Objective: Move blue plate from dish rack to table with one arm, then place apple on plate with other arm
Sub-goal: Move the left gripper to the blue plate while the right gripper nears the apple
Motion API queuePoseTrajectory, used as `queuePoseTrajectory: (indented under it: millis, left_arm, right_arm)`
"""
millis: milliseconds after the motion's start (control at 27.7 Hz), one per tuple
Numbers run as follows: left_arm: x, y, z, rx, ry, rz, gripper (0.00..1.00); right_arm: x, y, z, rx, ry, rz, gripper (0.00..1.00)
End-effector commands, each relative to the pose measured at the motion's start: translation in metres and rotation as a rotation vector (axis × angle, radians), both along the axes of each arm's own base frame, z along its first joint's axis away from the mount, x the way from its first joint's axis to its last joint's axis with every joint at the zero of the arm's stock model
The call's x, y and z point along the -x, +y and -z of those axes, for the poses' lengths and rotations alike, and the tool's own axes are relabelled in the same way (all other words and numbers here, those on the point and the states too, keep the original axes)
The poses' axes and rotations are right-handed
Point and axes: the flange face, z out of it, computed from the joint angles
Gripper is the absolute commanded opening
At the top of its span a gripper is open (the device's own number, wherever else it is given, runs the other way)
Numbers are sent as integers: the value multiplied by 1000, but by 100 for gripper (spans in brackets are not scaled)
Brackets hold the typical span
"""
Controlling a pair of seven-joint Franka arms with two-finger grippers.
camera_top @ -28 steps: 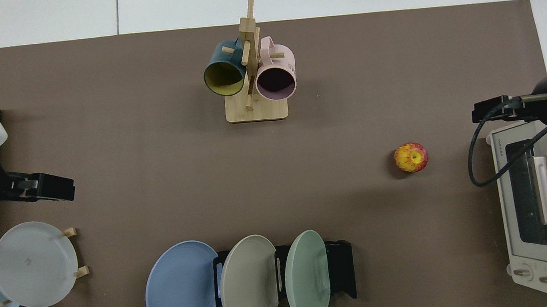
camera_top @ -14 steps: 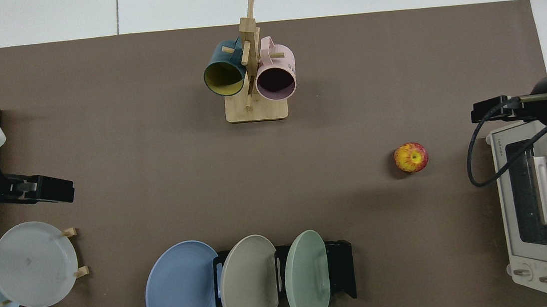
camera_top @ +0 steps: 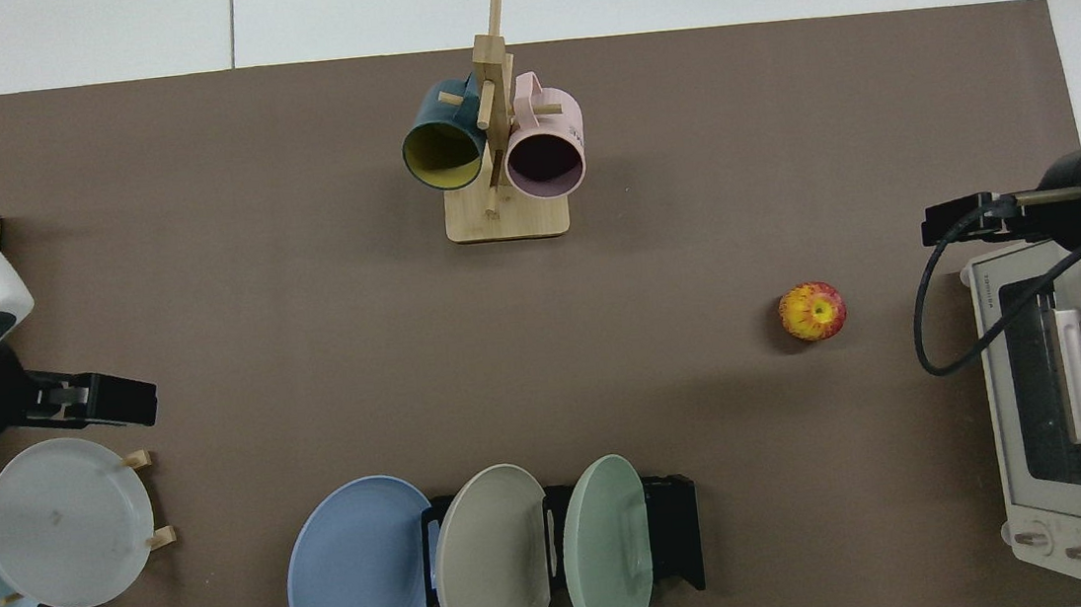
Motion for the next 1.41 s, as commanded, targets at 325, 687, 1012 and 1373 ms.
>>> queuePoseTrajectory:
  millis: [325,687,1012,1373]
  left_arm:
    - [51,-15,84,50,62,4,100]
    - [113,-45,161,5,96,72,100]
    - [135,-56,209,24,93,78,100]
    - [141,-61,228,57,110,60,99]
  right_arm:
    - [7,4,11,-9,18,15,100]
    - [-1,27,61,-11,17,-19,100]
    - [-21,39,120,3,84,-40,100]
    - [-27,52,170,21,116,-67,100]
